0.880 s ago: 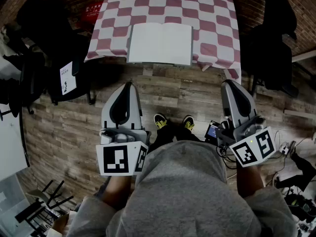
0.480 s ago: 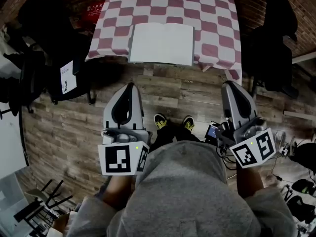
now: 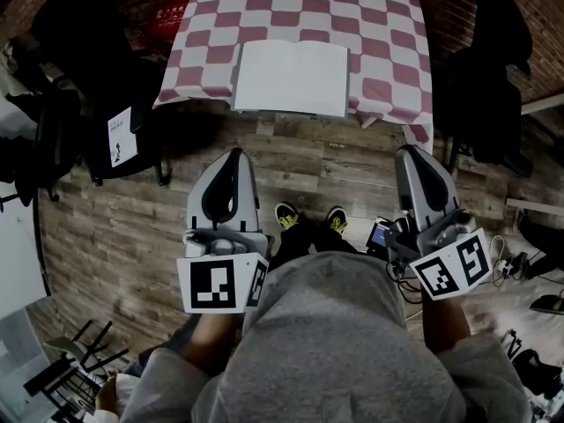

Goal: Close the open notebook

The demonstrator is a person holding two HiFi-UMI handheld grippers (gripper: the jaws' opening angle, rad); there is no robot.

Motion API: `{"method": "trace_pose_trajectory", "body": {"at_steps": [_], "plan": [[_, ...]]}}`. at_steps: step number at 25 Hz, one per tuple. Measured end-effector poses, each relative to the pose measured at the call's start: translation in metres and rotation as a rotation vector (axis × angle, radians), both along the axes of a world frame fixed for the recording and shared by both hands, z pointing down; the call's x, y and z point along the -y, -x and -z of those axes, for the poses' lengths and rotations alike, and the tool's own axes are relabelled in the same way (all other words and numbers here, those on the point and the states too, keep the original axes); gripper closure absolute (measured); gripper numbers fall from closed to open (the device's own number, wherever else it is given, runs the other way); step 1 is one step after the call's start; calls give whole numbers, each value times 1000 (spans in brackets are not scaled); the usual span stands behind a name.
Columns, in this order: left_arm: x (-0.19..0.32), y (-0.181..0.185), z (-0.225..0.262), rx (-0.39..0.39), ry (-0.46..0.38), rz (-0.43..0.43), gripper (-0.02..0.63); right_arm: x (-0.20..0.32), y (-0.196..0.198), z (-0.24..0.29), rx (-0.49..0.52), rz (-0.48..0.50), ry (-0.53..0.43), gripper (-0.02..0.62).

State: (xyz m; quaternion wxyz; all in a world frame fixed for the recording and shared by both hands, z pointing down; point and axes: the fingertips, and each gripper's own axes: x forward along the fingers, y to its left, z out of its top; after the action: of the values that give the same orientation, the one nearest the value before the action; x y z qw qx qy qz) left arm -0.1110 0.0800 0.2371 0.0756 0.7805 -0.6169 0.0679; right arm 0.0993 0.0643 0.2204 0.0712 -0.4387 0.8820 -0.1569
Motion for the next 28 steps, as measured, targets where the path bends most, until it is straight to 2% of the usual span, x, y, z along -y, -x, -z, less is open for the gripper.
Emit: {"method": "trace_pose_trajectory", "body": {"at_steps": [21, 28], "plan": [[4, 35, 0, -8, -10, 15, 598, 4, 38, 0, -26, 34, 7, 568], [2, 58, 0, -19, -12, 13, 598, 4, 71, 2, -28, 54, 5, 568]]}}
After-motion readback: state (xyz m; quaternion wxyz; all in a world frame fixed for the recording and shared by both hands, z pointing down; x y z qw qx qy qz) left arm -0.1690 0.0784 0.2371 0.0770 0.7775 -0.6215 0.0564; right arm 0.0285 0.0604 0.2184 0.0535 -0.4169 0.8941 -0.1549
